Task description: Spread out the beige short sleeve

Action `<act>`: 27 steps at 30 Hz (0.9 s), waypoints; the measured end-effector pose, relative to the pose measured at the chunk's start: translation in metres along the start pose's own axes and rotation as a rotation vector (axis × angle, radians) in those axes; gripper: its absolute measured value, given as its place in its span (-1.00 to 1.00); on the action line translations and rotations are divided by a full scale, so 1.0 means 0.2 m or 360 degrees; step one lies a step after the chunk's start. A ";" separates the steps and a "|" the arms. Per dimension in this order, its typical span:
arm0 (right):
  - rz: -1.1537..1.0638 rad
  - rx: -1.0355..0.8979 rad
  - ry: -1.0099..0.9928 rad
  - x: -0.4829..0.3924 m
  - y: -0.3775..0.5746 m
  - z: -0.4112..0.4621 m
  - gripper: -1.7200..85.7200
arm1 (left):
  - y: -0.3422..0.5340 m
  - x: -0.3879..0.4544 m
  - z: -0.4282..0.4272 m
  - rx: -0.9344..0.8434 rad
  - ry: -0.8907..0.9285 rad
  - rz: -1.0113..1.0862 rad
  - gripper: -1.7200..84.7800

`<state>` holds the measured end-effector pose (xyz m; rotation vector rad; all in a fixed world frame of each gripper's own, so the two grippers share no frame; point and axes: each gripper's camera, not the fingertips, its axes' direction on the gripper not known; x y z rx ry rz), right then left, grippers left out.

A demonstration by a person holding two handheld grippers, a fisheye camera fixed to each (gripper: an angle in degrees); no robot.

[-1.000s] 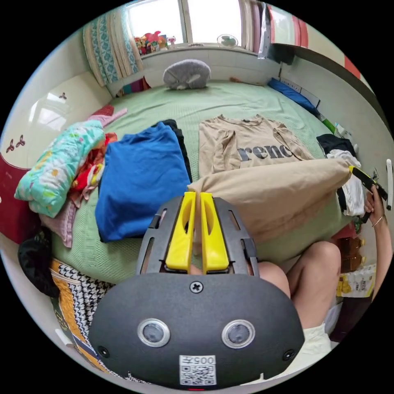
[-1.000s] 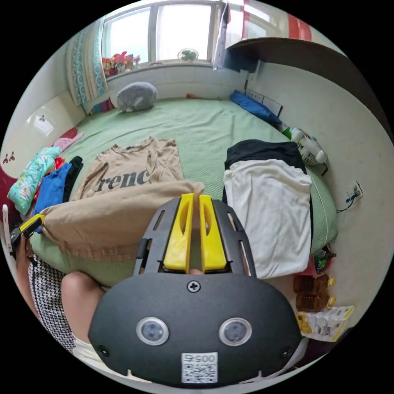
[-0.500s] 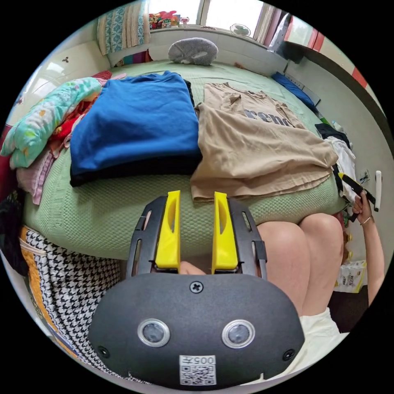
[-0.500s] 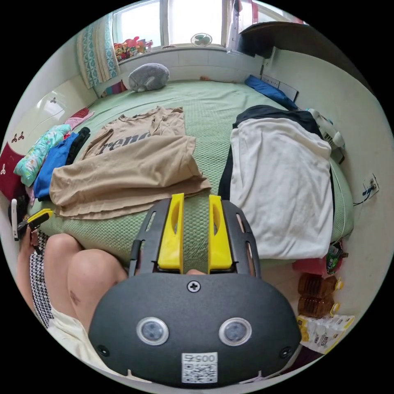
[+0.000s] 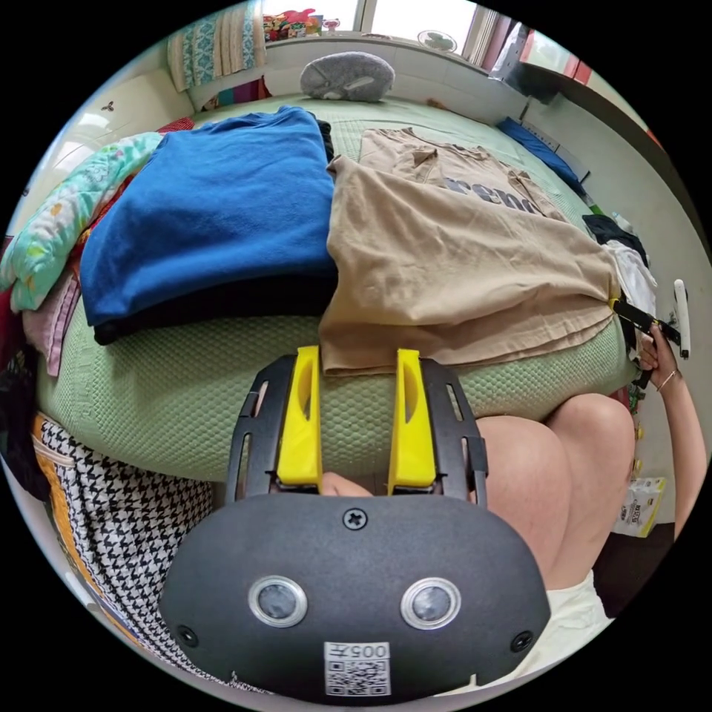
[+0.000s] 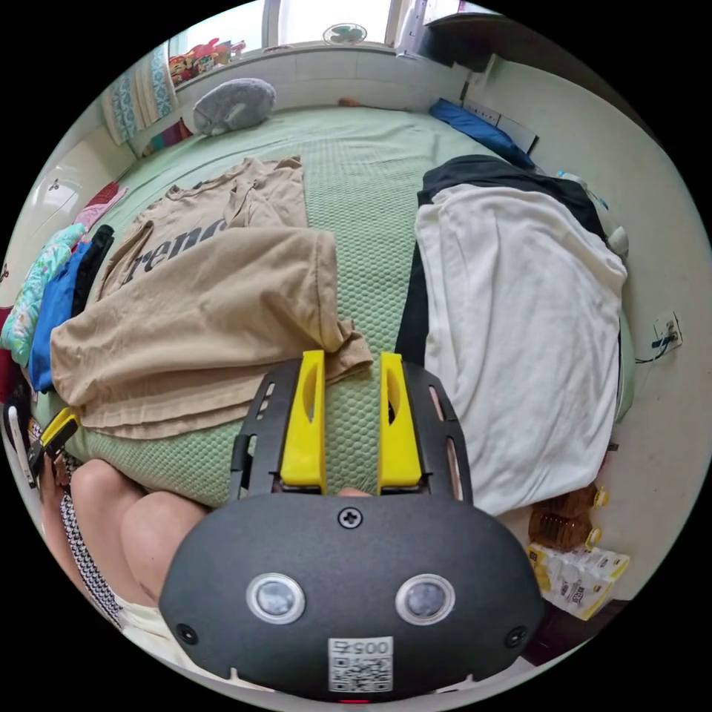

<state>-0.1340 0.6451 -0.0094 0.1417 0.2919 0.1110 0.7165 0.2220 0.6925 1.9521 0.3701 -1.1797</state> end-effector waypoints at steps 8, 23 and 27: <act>-0.0022 0.0078 -0.0004 -0.09 0.21 -0.19 -0.98 | 0.12 0.02 -0.20 -0.0019 0.0167 -0.0050 -0.87; 0.0061 0.0354 -0.0265 -0.01 0.94 -1.14 -0.99 | 0.64 0.11 -1.16 0.0351 0.0152 0.0165 -0.90; 0.0169 0.0329 -0.0304 -0.01 1.11 -1.31 -0.96 | 0.75 0.10 -1.35 0.0346 0.0232 0.0148 -0.90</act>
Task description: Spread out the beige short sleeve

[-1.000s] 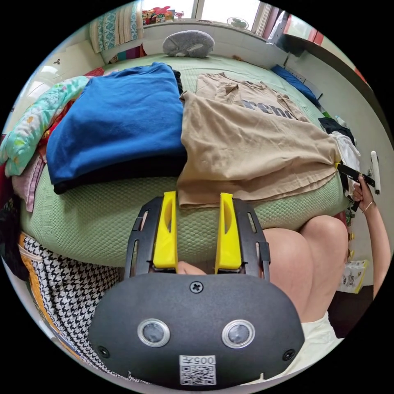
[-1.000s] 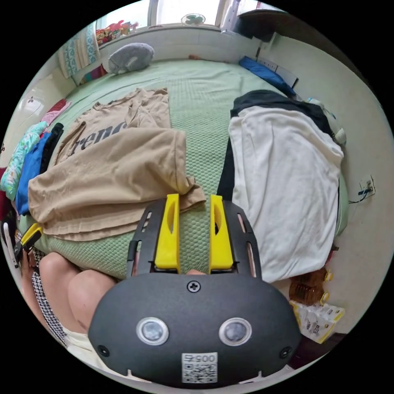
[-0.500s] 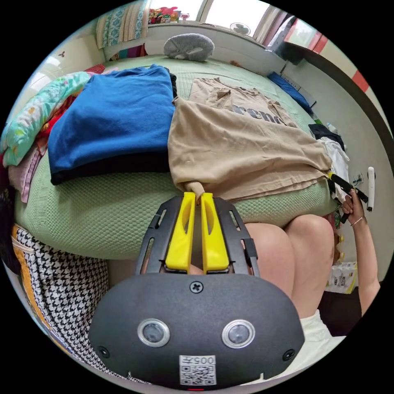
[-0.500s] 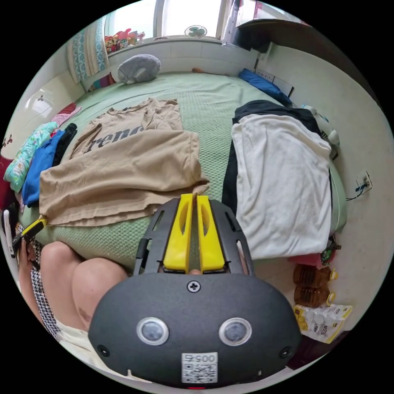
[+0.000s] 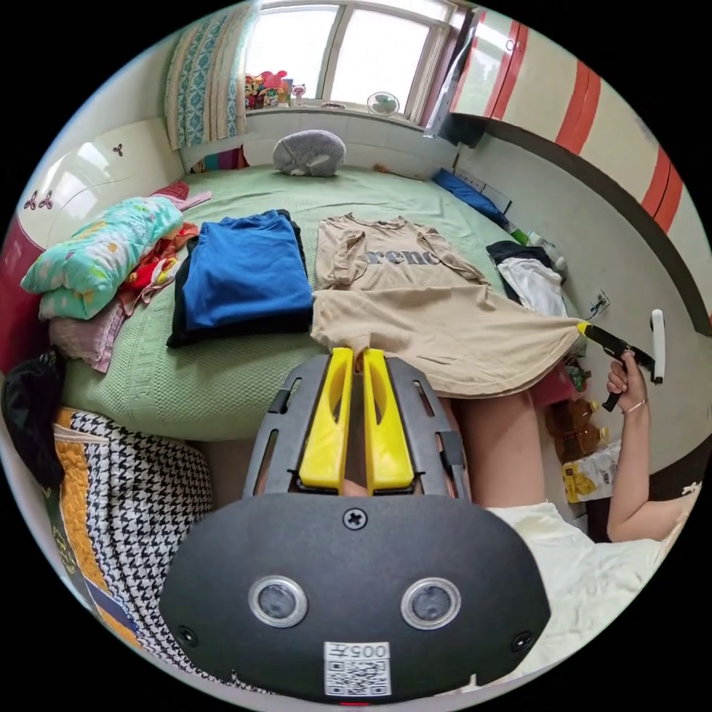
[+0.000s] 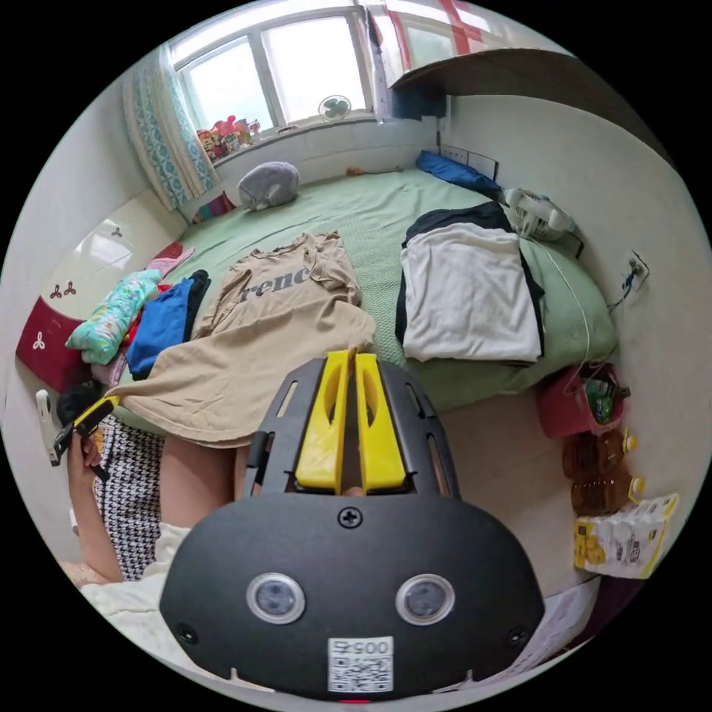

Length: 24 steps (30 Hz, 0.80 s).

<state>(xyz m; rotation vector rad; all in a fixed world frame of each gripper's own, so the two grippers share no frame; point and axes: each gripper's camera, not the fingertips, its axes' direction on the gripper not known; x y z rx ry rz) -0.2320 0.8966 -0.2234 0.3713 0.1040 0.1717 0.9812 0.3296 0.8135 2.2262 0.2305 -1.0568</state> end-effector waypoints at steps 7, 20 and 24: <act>0.0004 -0.0009 0.0079 -0.07 0.23 -0.24 -0.94 | 0.15 0.03 -0.26 0.0007 0.0130 -0.0038 -0.90; 0.0055 -0.0067 0.0023 -0.05 0.31 -0.58 -0.91 | 0.21 0.02 -0.57 -0.0113 0.0108 -0.0006 -0.90; 0.0036 -0.0108 0.0067 -0.09 0.31 -0.63 -0.92 | 0.19 0.02 -0.61 -0.0172 0.0106 -0.0009 -0.89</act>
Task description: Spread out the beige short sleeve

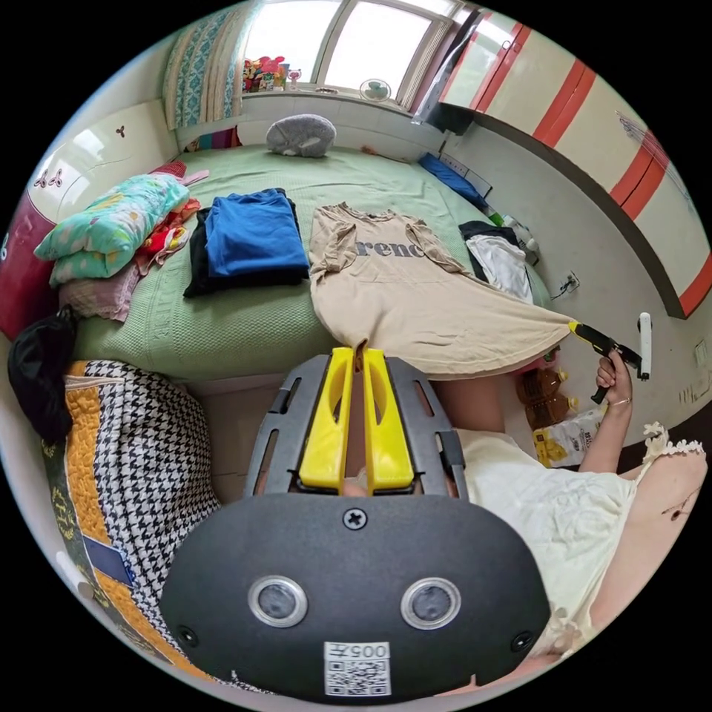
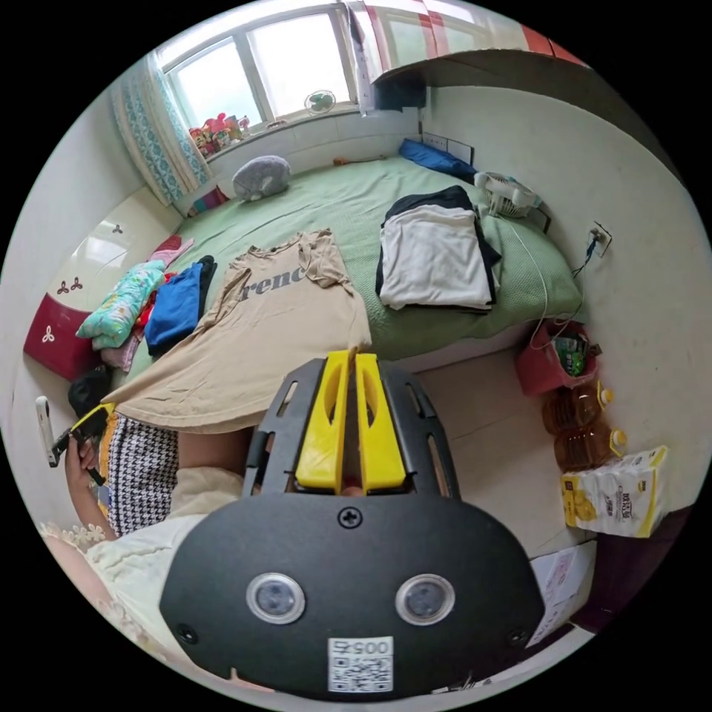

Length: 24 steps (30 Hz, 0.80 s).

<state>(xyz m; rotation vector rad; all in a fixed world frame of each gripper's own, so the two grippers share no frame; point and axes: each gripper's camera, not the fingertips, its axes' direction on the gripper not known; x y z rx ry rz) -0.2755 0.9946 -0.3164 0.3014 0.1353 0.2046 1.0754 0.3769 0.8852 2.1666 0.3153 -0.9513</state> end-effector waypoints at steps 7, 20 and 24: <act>-0.0009 -0.0081 0.0043 -0.07 -0.09 0.07 -0.98 | -0.13 -0.06 0.06 -0.0059 0.0044 -0.0055 -0.89; -0.0051 -0.0214 0.0184 -0.23 -0.58 0.42 -1.00 | -0.61 -0.37 0.32 -0.0007 0.0205 -0.0252 -0.89; -0.0079 -0.0172 0.0168 -0.27 -0.91 0.53 -1.00 | -0.94 -0.45 0.37 0.0026 0.0148 -0.0185 -0.88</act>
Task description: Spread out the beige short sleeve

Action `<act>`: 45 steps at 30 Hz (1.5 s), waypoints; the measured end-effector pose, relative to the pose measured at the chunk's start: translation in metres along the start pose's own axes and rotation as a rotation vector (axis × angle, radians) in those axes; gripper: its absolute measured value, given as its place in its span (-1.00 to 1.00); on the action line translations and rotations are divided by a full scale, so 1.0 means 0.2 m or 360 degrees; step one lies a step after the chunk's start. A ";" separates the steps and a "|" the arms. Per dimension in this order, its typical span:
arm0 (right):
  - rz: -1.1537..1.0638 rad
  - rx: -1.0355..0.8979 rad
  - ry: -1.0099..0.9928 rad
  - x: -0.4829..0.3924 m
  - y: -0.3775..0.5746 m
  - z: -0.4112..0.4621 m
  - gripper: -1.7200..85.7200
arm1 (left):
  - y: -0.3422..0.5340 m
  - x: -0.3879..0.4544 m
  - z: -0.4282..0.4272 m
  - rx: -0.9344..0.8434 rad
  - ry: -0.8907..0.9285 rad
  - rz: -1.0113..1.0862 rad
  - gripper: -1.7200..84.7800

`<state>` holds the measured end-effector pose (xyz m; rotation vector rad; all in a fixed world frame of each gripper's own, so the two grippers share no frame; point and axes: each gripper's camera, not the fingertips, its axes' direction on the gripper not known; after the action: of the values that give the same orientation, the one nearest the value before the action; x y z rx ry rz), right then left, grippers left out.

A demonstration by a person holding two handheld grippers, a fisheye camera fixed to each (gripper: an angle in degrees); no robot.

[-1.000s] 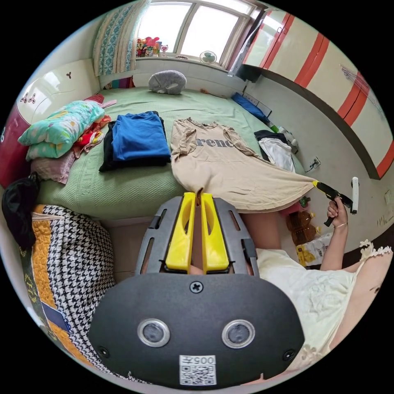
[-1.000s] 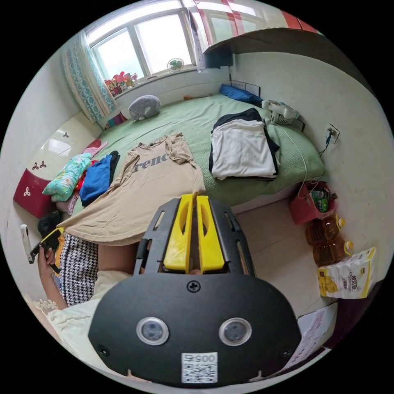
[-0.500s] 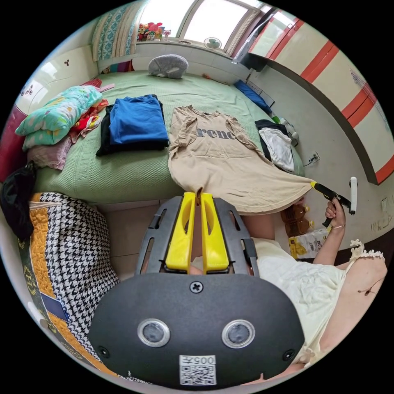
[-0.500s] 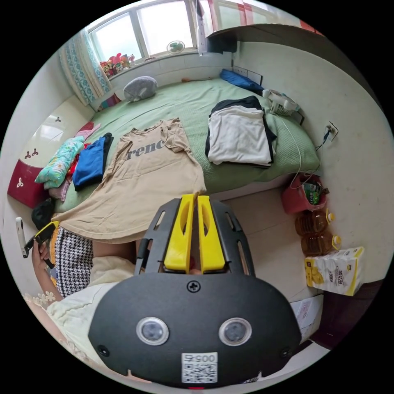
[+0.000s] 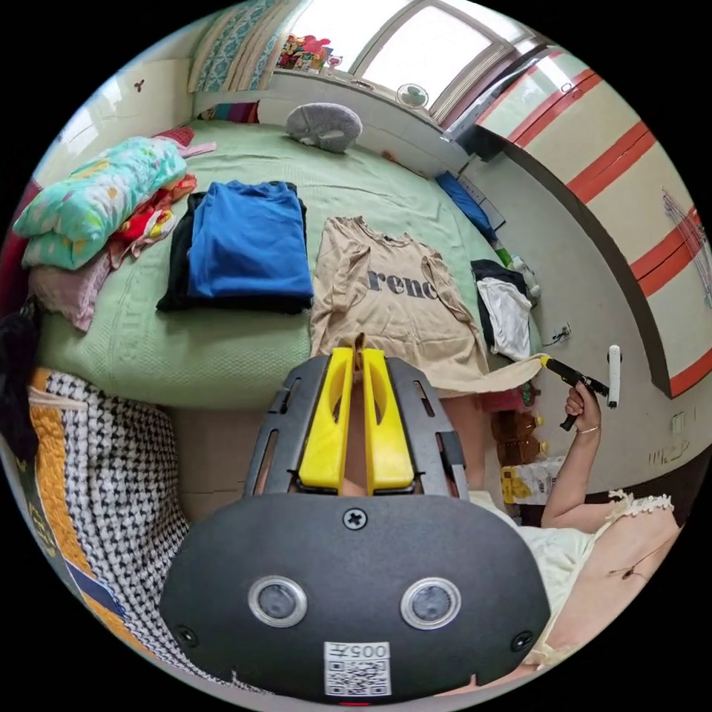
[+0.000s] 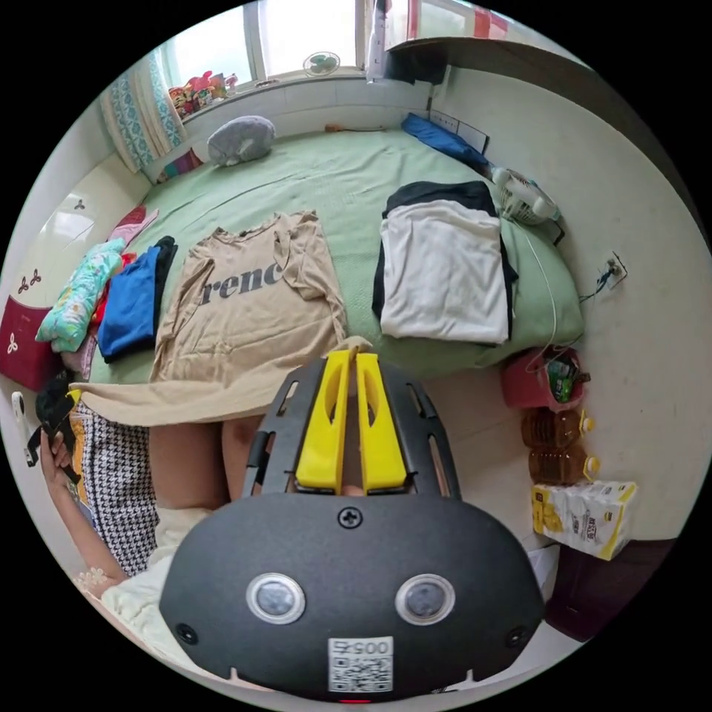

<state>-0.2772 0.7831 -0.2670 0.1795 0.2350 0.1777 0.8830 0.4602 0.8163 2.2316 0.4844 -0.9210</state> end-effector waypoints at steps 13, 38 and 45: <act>0.0201 0.0035 0.0073 -0.19 -1.67 0.51 -0.93 | -1.54 -0.24 0.74 0.0012 -0.0229 -0.0177 -0.83; -0.0030 -0.0398 -0.0347 0.11 -1.42 1.11 -0.94 | -1.26 -0.42 1.87 -0.0407 -0.0200 -0.0025 -0.75; -0.0147 -0.0360 -0.0311 0.17 -1.47 0.97 -0.98 | -1.24 -0.35 1.84 -0.0443 -0.0150 0.0104 -0.86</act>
<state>-0.1526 0.4749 -0.1471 -0.0392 0.0275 0.0933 0.5222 0.3727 0.5648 1.9331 0.4635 -0.8638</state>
